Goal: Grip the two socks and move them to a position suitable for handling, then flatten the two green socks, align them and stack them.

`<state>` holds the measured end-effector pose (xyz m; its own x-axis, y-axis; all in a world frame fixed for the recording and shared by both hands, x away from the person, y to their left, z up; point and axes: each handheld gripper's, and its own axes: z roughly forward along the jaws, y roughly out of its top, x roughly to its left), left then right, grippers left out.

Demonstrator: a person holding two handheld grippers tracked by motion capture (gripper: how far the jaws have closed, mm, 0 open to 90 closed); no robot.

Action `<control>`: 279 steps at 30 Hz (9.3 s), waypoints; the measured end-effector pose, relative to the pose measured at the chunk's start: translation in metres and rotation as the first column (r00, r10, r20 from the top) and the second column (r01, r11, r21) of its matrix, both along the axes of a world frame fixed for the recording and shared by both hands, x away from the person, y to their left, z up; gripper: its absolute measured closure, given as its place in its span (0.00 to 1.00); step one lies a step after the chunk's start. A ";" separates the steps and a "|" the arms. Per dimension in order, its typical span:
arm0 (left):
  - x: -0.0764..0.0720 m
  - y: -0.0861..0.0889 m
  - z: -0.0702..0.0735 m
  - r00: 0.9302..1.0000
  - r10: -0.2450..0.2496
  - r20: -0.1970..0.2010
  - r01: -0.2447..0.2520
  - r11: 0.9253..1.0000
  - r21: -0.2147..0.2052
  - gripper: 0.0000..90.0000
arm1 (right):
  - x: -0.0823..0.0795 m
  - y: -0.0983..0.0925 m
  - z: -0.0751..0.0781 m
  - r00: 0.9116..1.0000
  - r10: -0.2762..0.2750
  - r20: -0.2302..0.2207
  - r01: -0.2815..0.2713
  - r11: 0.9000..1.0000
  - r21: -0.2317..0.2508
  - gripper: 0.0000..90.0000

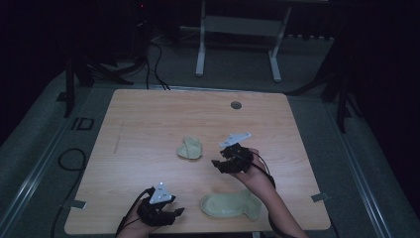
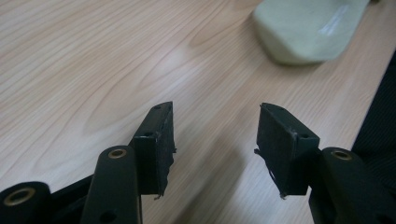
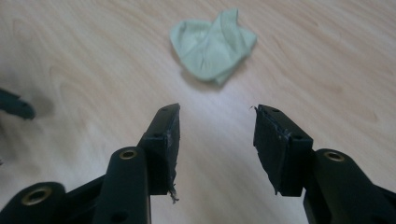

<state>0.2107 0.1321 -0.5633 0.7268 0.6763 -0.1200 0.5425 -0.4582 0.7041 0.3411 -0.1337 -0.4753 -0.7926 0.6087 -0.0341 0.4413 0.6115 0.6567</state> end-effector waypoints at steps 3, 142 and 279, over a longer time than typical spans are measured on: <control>-0.001 0.011 -0.001 1.000 0.016 0.008 -0.016 1.000 -0.016 0.51 | 0.011 0.017 -0.001 1.000 0.004 -0.006 -0.004 1.000 -0.013 0.56; 0.142 -0.129 0.008 0.998 -0.051 0.046 0.042 0.985 0.167 0.96 | 0.031 -0.041 -0.060 0.979 -0.158 -0.129 0.141 0.982 -0.128 0.92; 0.026 -0.093 0.007 0.997 -0.073 -0.036 0.077 0.988 0.133 0.71 | -0.105 -0.124 -0.070 0.982 -0.153 -0.112 0.140 0.984 -0.113 0.86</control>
